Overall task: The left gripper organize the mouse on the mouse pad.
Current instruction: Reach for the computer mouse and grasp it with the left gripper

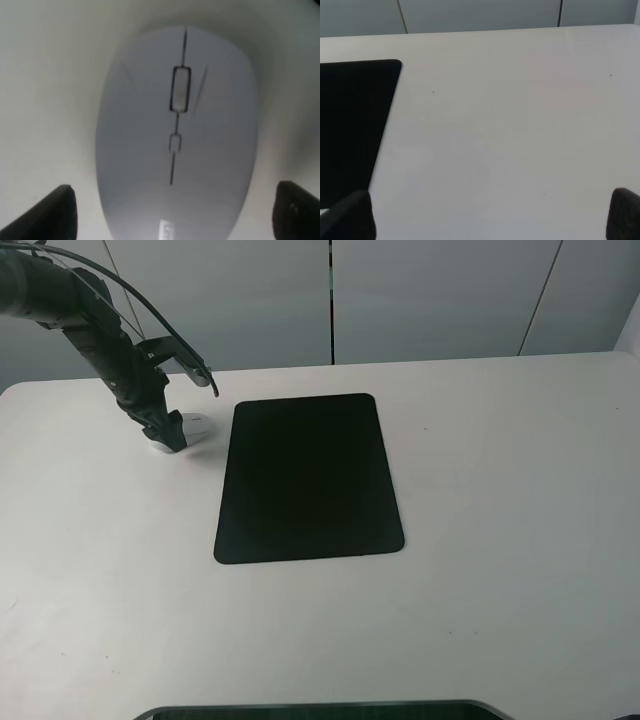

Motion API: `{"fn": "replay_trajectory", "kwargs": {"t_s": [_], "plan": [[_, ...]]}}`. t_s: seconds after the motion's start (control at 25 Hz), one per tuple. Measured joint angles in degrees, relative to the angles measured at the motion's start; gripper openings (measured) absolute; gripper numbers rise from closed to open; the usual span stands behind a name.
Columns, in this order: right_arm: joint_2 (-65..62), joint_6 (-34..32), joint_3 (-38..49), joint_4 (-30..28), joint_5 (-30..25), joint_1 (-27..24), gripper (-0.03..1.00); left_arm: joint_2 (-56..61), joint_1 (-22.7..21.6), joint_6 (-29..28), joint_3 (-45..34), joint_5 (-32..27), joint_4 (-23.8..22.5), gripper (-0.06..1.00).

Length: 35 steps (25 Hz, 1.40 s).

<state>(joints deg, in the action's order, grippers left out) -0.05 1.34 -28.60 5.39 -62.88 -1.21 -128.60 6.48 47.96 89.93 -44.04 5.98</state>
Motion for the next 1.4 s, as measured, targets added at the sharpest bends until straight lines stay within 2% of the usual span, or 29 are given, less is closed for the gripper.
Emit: {"fn": "replay_trajectory", "kwargs": {"t_s": [1.0, 1.08, 1.16, 1.4], "plan": [[0.0, 0.0, 0.0, 0.0, 0.0, 0.0, 0.70, -2.1, 0.1, 1.5, 0.0, 1.3, 2.0, 0.74], [0.0, 0.0, 0.0, 0.0, 0.0, 0.0, 0.70, -2.1, 0.1, 1.5, 0.0, 1.1, 2.0, 0.70], [0.0, 0.0, 0.0, 0.0, 0.0, 0.0, 0.70, -2.1, 0.1, 1.5, 0.0, 1.2, 2.0, 0.59], [0.0, 0.0, 0.0, 0.0, 0.0, 0.0, 0.70, -2.1, 0.1, 1.5, 0.0, 1.9, 2.0, 0.59]]}}
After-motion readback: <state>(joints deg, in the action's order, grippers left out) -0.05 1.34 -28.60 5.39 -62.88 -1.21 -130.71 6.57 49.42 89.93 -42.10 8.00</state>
